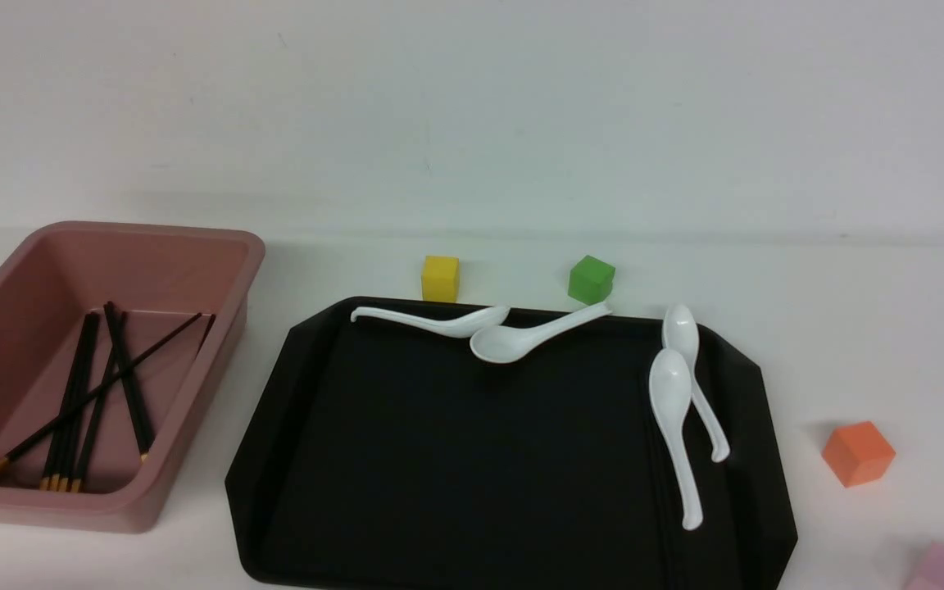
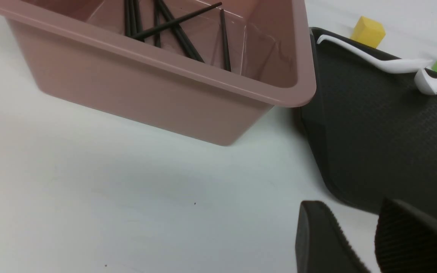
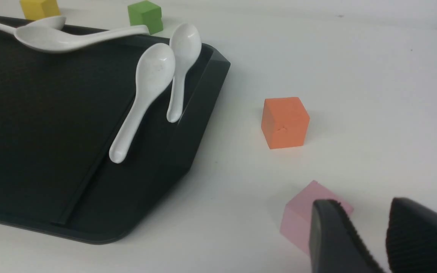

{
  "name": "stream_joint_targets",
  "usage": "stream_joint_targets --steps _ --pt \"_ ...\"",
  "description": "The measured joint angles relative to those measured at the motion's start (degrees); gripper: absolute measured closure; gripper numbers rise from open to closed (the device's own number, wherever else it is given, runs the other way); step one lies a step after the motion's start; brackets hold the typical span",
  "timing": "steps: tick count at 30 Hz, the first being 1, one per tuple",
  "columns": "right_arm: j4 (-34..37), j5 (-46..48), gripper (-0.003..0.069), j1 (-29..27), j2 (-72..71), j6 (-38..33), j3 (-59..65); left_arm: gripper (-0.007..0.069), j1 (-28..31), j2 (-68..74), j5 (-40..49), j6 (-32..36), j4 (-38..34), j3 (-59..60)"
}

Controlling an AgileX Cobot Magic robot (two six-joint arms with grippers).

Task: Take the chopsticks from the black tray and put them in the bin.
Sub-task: Use the right arm to grab a pair of chopsticks

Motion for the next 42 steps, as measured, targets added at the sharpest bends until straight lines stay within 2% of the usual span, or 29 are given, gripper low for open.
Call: stream_joint_targets --steps 16,18,22,23,24,26,28,33,37,40,42 --pt "0.3 0.0 0.042 0.0 0.0 0.3 0.0 0.0386 0.0 0.0 0.0 0.0 0.0 0.0" --pt "4.3 -0.4 0.042 0.0 0.0 2.6 0.0 0.0386 0.0 0.0 0.0 0.0 0.0 0.0" --pt "18.3 -1.5 0.042 0.0 0.0 11.8 0.2 0.0386 0.0 0.0 0.0 0.0 0.0 0.0" --pt "26.4 -1.7 0.042 0.0 0.0 16.0 0.3 0.0386 0.0 0.0 0.0 0.0 0.0 0.0" --pt "28.3 -1.7 0.042 0.0 0.0 17.1 0.3 0.0386 0.0 0.0 0.0 0.0 0.0 0.0" --pt "38.0 -2.1 0.042 0.0 0.0 22.1 0.3 0.0386 0.0 0.0 0.0 0.0 0.0 0.0" --pt "41.9 -2.3 0.042 0.0 0.0 22.9 0.3 0.0386 0.0 0.0 0.0 0.0 0.0 0.0" --pt "44.5 -2.7 0.042 0.0 0.0 23.4 0.3 0.0386 0.0 0.0 0.0 0.0 0.0 0.0" --pt "50.6 -4.4 0.042 0.0 0.0 22.1 -0.4 0.0386 0.0 0.0 0.0 0.0 0.0 0.0" --pt "51.9 -8.0 0.042 0.0 0.0 16.7 -3.3 0.0386 0.0 0.0 0.0 0.0 0.0 0.0" --pt "51.9 -13.0 0.0429 0.0 0.7 8.3 -9.0 0.0386 0.0 0.0 0.0 0.0 0.0 0.0"
